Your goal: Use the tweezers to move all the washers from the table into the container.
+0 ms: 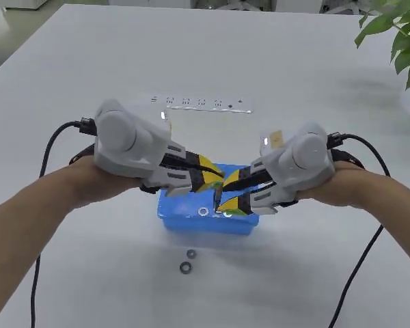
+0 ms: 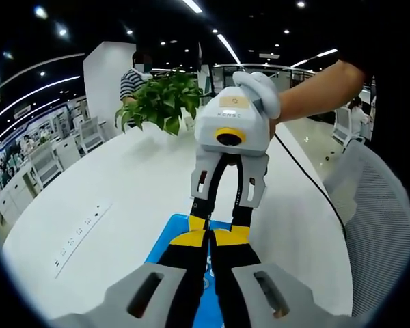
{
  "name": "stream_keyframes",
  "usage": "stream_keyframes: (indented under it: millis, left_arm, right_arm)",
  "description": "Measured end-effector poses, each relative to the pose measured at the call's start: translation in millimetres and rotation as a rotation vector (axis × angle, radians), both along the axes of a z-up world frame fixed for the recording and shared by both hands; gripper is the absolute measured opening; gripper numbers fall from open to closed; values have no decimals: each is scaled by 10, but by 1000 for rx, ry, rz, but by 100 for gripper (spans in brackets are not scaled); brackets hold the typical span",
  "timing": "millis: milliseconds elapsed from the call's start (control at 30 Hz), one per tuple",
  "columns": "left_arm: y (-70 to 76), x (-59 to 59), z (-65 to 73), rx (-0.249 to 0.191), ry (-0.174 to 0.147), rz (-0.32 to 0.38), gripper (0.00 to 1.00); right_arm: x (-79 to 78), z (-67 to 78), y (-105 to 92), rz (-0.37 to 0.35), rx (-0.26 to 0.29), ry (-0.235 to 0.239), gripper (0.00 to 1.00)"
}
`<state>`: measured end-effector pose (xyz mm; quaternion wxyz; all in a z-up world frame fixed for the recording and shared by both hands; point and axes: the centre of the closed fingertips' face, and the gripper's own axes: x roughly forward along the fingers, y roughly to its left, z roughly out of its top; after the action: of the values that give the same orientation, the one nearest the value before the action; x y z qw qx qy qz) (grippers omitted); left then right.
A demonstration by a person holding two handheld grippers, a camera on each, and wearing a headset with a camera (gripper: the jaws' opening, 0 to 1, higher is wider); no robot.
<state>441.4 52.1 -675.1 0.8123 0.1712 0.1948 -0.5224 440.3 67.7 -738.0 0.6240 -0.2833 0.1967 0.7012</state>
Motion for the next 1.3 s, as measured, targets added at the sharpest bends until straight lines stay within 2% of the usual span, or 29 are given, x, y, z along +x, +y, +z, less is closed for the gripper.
stream_keyframes:
  millis: [367,567,1000,1300]
  left_arm:
    - [29,-91,108,1,-3,13,5]
    - [72,-140,179,-1,-4,27,5]
    - [185,-248,306,-12,-2,66,5]
    - [247,-327,344,-17,5,83,5]
  right_arm:
    - [-38,105,-114,-65,12,11,32]
    - [-53,148,-194,-110,14,19,40]
    - [-94,266,-368,-201,33,2,59]
    - [-182,272,-475,-250,41,10,70]
